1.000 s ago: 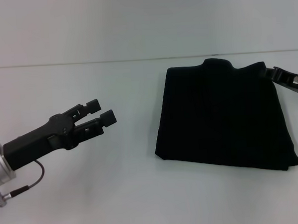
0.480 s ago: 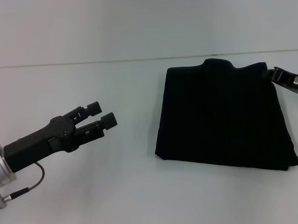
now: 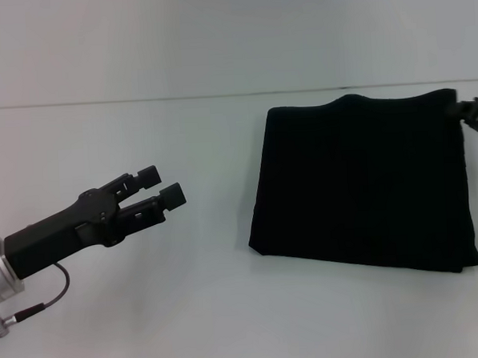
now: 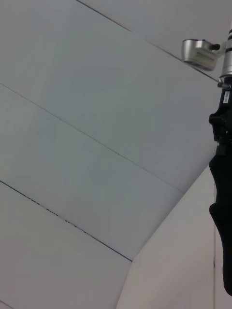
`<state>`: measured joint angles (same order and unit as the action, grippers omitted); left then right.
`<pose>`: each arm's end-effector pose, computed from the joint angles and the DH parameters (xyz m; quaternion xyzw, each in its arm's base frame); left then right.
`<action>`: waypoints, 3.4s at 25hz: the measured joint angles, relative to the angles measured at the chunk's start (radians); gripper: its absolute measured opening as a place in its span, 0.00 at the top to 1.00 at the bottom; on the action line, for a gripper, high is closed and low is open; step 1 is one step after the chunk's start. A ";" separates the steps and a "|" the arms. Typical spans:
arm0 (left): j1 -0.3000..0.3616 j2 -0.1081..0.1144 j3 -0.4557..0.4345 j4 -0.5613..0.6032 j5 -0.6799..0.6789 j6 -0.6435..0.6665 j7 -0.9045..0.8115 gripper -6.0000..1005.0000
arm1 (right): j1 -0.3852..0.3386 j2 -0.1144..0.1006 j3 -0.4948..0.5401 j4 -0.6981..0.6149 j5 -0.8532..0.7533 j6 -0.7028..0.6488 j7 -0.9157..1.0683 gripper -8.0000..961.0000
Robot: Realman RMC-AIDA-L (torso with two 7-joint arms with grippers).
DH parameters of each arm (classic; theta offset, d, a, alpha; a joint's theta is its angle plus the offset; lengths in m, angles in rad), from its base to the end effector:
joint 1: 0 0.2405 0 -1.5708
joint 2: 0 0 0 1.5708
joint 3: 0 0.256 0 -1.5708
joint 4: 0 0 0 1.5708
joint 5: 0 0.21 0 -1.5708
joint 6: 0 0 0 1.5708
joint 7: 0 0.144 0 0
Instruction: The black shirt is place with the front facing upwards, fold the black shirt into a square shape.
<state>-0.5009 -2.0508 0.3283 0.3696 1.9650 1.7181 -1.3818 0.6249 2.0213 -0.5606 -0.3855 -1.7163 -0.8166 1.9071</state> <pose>-0.2785 0.3007 0.0087 -0.8325 -0.3295 -0.4269 0.1268 0.3277 0.4116 0.0301 -0.6330 0.5982 0.3385 0.3562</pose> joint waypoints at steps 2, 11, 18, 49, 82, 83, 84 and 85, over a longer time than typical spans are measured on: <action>0.001 0.000 0.000 0.000 0.000 0.000 0.000 0.06 | -0.018 -0.001 0.015 0.000 0.021 -0.013 -0.007 0.96; -0.003 -0.002 0.002 0.000 0.002 0.001 -0.002 0.06 | -0.039 0.001 0.022 0.012 0.021 0.041 -0.028 0.96; -0.006 -0.003 0.001 0.000 0.002 0.002 -0.002 0.06 | -0.013 0.015 0.008 0.014 0.018 0.145 -0.030 0.96; -0.044 -0.027 0.015 -0.011 0.003 -0.159 -0.246 0.06 | -0.061 0.067 0.054 0.061 0.079 -0.034 -0.739 0.09; -0.339 -0.119 0.319 -0.114 -0.033 -0.881 -0.735 0.06 | -0.254 0.071 0.039 0.130 0.029 -0.482 -1.267 0.10; -0.350 -0.119 0.319 -0.130 -0.046 -0.888 -0.716 0.06 | -0.255 0.071 0.038 0.132 0.028 -0.482 -1.267 0.10; -0.359 -0.120 0.319 -0.141 -0.057 -0.893 -0.700 0.06 | -0.255 0.071 0.038 0.133 0.028 -0.482 -1.267 0.10; -0.367 -0.120 0.318 -0.151 -0.070 -0.897 -0.682 0.06 | -0.255 0.071 0.037 0.135 0.028 -0.482 -1.267 0.10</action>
<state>-0.8680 -2.1711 0.6463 0.2190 1.8954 0.8207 -2.0636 0.3696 2.0922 -0.5236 -0.2505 -1.6885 -1.2989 0.6396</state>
